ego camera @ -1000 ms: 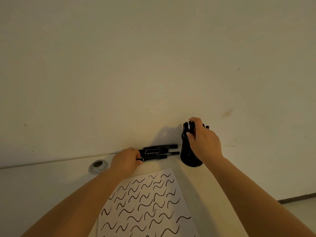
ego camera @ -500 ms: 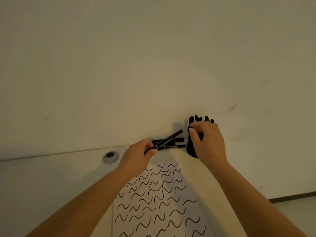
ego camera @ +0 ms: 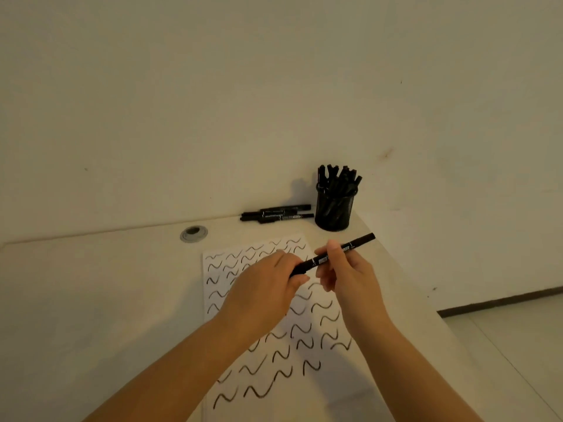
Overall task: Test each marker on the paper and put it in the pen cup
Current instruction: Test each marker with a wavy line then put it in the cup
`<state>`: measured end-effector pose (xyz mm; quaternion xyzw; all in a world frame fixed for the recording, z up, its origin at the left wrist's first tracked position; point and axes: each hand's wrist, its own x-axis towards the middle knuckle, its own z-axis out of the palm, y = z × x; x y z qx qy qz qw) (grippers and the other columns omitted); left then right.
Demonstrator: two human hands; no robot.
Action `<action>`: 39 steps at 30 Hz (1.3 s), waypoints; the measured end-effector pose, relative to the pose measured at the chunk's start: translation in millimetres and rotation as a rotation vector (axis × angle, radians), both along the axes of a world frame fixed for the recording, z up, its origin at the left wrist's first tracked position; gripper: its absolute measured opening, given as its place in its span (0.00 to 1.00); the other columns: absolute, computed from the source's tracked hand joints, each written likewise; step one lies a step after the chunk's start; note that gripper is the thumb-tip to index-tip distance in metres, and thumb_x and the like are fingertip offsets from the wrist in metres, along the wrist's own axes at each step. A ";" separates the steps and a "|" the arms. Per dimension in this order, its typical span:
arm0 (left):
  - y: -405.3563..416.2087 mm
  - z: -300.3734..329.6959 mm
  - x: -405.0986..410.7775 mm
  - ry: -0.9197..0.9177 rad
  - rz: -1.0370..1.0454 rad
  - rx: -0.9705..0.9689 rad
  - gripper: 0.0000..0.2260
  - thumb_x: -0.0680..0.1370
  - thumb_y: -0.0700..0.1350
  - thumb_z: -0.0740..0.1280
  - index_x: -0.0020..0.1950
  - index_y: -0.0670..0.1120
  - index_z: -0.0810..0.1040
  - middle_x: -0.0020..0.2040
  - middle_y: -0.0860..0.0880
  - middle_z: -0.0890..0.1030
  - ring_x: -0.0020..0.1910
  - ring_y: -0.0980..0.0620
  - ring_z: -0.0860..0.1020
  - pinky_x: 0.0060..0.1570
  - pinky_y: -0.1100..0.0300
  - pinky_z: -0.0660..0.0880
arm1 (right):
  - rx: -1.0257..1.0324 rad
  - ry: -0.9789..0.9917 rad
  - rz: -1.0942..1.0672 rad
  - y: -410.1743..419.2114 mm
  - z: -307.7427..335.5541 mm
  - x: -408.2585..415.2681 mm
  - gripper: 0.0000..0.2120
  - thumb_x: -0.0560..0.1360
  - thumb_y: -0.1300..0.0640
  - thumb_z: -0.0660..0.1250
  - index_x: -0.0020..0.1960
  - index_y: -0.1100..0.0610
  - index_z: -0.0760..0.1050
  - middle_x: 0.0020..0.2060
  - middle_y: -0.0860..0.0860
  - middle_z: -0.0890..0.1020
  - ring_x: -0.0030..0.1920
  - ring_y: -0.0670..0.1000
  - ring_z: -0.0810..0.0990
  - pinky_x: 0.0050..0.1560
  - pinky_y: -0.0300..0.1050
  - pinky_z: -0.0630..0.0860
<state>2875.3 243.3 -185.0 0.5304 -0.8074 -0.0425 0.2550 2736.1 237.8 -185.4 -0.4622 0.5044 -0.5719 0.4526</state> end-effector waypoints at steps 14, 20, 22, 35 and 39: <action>56.9 -33.7 20.2 0.285 -0.049 0.320 0.14 0.80 0.50 0.52 0.38 0.54 0.71 0.32 0.56 0.77 0.26 0.63 0.72 0.31 0.68 0.65 | -0.014 0.264 -0.116 55.8 -31.0 -60.6 0.13 0.75 0.51 0.63 0.34 0.56 0.73 0.21 0.46 0.75 0.23 0.41 0.71 0.28 0.37 0.68; 52.9 -55.3 3.4 0.086 -0.068 0.314 0.14 0.79 0.54 0.48 0.50 0.55 0.73 0.49 0.53 0.78 0.48 0.56 0.73 0.50 0.56 0.72 | -0.052 0.266 -0.072 64.9 -62.3 -62.8 0.07 0.74 0.58 0.66 0.37 0.56 0.74 0.25 0.47 0.79 0.27 0.42 0.76 0.30 0.31 0.72; 52.8 -60.1 4.6 0.112 -0.054 0.295 0.15 0.79 0.54 0.49 0.51 0.54 0.74 0.48 0.53 0.77 0.49 0.56 0.73 0.50 0.57 0.71 | -0.065 0.258 -0.059 64.9 -65.7 -64.8 0.06 0.74 0.59 0.65 0.39 0.56 0.74 0.26 0.48 0.80 0.28 0.42 0.77 0.31 0.30 0.72; 48.7 -65.2 7.9 0.189 -0.057 0.287 0.13 0.80 0.51 0.51 0.47 0.55 0.75 0.46 0.56 0.78 0.47 0.60 0.71 0.47 0.62 0.69 | -0.103 0.507 0.028 66.1 -69.6 -58.5 0.09 0.74 0.57 0.65 0.35 0.51 0.71 0.28 0.49 0.78 0.31 0.45 0.75 0.29 0.31 0.69; 48.2 -66.4 8.4 0.195 -0.063 0.279 0.14 0.80 0.50 0.51 0.48 0.54 0.76 0.46 0.58 0.78 0.47 0.62 0.71 0.47 0.63 0.69 | -0.145 0.553 -0.054 64.5 -71.4 -60.8 0.07 0.74 0.55 0.66 0.38 0.51 0.70 0.30 0.46 0.78 0.30 0.45 0.75 0.28 0.33 0.70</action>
